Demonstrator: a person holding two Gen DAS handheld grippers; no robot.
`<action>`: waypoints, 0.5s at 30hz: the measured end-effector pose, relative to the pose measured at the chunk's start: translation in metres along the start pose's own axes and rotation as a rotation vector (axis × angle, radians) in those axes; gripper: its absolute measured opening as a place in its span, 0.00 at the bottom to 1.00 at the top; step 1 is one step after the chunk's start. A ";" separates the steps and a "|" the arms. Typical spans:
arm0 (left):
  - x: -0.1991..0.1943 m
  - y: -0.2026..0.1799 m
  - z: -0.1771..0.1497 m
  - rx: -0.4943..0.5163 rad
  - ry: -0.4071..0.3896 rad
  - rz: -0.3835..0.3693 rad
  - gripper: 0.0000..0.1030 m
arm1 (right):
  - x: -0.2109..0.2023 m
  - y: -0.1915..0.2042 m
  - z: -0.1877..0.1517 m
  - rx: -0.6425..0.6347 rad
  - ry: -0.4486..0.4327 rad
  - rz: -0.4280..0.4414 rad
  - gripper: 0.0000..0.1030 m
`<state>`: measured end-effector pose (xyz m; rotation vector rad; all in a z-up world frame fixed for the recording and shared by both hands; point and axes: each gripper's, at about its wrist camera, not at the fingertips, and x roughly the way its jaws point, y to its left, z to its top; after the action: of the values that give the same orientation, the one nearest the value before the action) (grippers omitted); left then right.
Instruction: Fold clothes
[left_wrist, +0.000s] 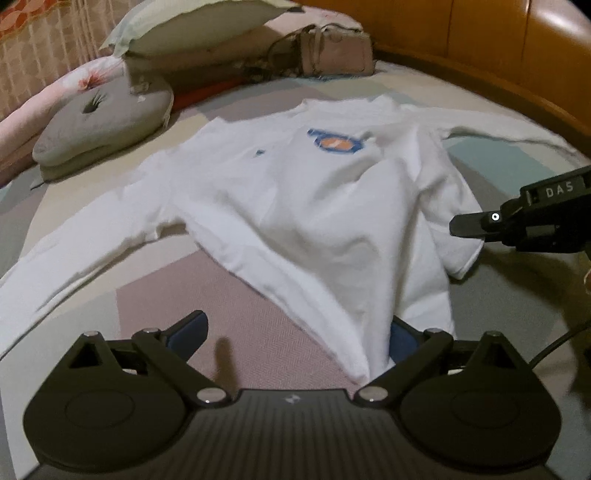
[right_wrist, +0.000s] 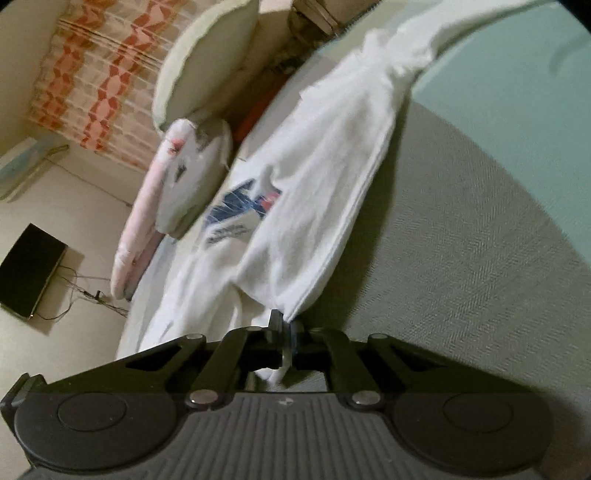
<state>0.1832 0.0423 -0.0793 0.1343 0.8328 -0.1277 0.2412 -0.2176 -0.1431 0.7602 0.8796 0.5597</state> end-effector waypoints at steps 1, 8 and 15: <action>-0.003 0.001 0.001 -0.009 -0.009 -0.012 0.95 | -0.007 0.002 0.002 -0.004 -0.007 0.001 0.04; -0.022 0.007 0.004 -0.063 -0.058 -0.086 0.95 | -0.056 0.006 0.018 -0.065 -0.052 -0.070 0.04; -0.025 0.014 0.002 -0.093 -0.061 -0.092 0.95 | -0.079 -0.010 0.027 -0.048 -0.037 -0.077 0.11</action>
<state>0.1699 0.0569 -0.0585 0.0046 0.7829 -0.1784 0.2239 -0.2888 -0.1027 0.6880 0.8547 0.4961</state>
